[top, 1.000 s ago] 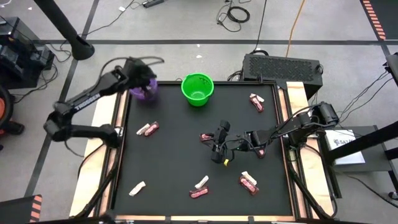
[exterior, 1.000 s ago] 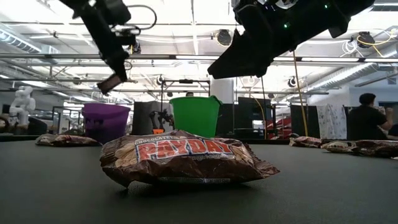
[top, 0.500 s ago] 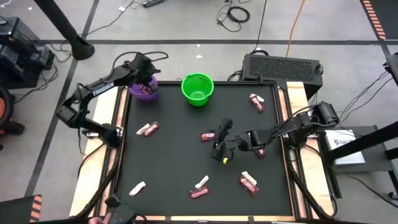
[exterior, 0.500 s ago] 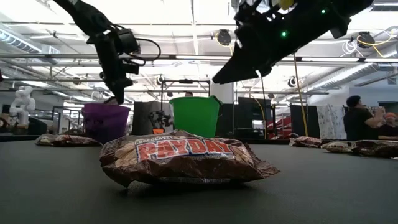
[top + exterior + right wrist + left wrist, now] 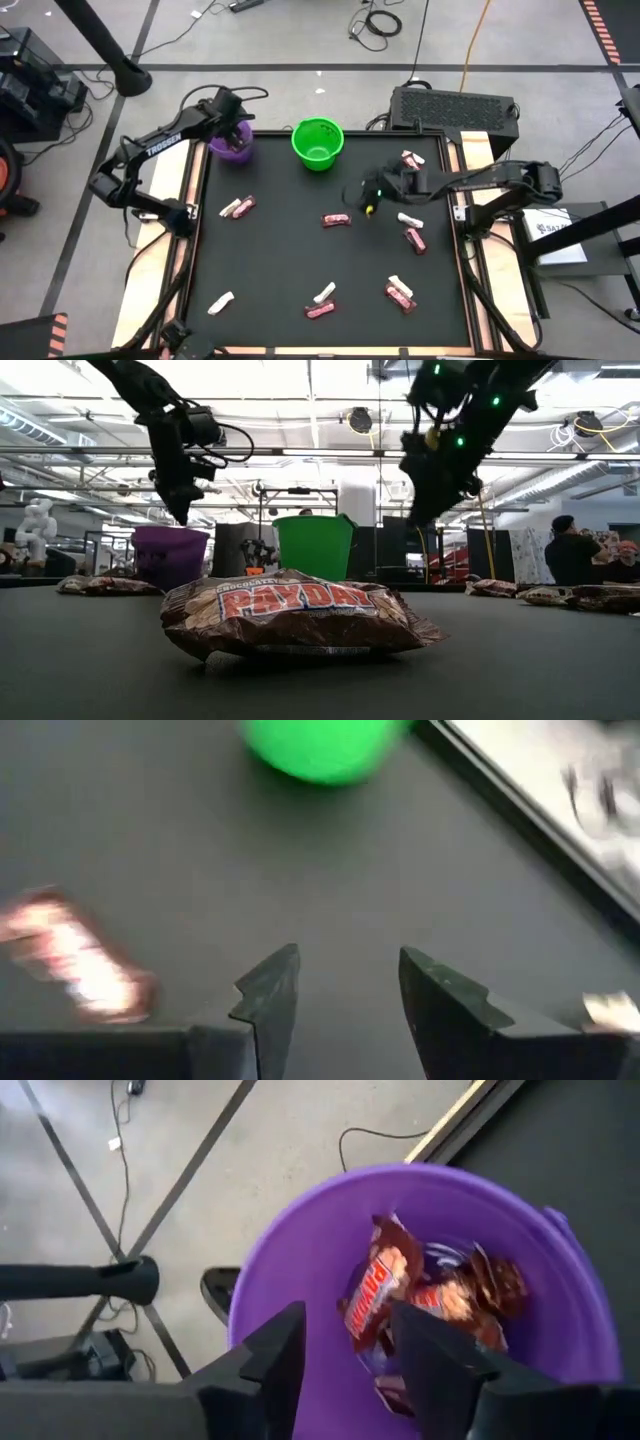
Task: Sort candy by brand, put in halloween buckets
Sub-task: Put the brown chocolate bar into the purple bucket
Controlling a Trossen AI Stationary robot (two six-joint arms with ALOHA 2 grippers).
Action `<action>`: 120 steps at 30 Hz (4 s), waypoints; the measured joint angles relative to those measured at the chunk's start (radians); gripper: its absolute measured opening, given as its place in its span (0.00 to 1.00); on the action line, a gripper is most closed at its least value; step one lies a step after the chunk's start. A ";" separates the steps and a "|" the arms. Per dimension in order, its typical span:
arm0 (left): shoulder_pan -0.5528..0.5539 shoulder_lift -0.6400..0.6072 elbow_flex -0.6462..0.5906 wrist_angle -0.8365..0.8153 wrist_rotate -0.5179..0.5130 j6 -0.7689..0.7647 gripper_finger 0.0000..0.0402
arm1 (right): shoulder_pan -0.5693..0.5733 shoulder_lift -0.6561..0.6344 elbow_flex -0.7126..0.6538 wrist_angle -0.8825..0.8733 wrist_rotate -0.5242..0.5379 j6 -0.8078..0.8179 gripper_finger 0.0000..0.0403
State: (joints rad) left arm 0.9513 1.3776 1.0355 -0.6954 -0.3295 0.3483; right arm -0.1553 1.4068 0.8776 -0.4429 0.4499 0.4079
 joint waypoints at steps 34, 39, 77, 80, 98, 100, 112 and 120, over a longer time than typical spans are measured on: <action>-1.023 -0.250 -0.583 0.880 0.323 -0.281 0.37 | -0.405 0.057 0.000 -0.468 -0.011 0.193 0.41; -1.093 -0.244 -0.616 0.931 0.255 -0.256 0.37 | -0.440 0.083 -0.001 -0.442 -0.015 0.138 0.41; -1.124 -0.244 -0.624 0.923 0.156 -0.234 0.37 | -0.615 0.151 -0.001 -0.367 -0.327 -0.066 0.05; -1.124 -0.237 -0.624 0.943 0.168 -0.235 0.37 | -0.605 0.106 -0.001 -0.377 -0.417 -0.051 0.06; -1.223 0.112 -0.624 1.553 0.494 -0.057 0.37 | -0.146 0.047 0.000 0.143 -0.770 0.010 0.05; -1.222 0.155 -0.624 1.642 0.441 -0.121 0.37 | -0.082 0.065 0.000 0.257 -0.769 -0.012 0.05; -1.181 0.283 -0.623 1.843 0.235 -0.299 0.37 | 0.177 0.150 0.000 0.501 -0.603 -0.124 0.05; -1.163 0.283 -0.622 1.889 0.179 -0.283 0.37 | 0.228 0.181 0.000 0.543 -0.598 -0.125 0.05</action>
State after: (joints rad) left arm -0.2114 1.6604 0.4133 1.1936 -0.1505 0.0650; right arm 0.0731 1.5879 0.8777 0.1000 -0.1478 0.2832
